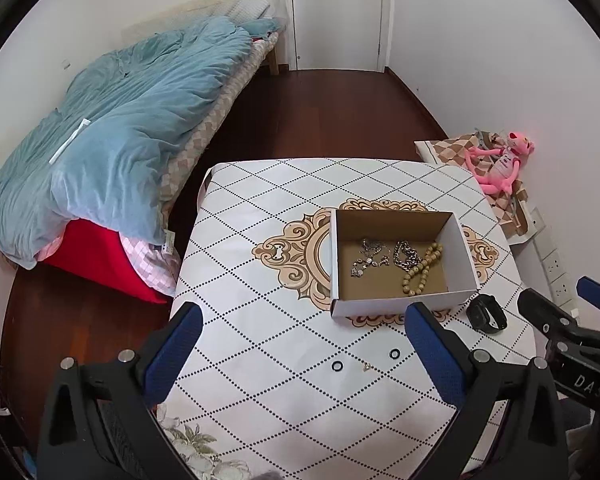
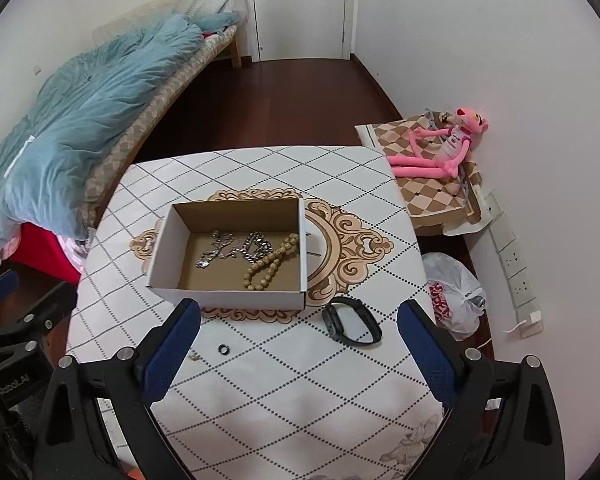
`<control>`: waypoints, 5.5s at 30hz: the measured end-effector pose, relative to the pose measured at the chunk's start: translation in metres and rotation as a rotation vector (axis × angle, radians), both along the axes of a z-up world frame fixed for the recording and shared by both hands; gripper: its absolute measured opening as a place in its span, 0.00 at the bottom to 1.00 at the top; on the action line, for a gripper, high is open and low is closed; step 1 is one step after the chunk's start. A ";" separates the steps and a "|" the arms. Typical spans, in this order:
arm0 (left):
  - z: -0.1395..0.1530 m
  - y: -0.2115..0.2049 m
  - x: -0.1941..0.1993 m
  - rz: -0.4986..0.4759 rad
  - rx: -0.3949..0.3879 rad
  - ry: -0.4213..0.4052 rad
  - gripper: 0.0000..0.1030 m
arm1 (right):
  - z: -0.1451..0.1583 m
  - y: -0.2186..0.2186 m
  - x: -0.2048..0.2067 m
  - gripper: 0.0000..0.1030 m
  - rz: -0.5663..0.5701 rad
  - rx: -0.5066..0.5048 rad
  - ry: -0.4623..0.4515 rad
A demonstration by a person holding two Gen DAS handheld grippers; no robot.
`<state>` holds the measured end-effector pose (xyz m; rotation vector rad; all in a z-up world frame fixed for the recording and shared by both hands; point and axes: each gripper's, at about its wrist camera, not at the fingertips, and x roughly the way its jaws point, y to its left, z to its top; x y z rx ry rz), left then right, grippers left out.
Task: Organize jewelry
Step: 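Lift both open tools out of the box, then grasp the black watch with the right tool while the left tool grasps a black ring, then carry the watch and ring into the cardboard box and open both tools, then lift both open tools out of the box, then grasp the black ring with the right tool while the left tool grasps the gold earring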
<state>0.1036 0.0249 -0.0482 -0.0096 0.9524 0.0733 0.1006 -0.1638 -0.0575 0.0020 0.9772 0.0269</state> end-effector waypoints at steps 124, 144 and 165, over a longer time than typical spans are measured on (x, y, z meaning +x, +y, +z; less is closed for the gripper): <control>-0.069 -0.001 0.108 -0.010 -0.030 0.129 0.99 | -0.098 -0.007 0.110 0.91 0.024 0.078 0.219; -0.021 -0.009 0.046 0.004 0.024 0.009 0.99 | -0.037 -0.006 0.055 0.96 0.014 -0.008 0.086; -0.060 0.007 0.011 0.075 0.060 0.101 0.99 | -0.057 -0.004 0.012 0.95 0.019 0.085 0.118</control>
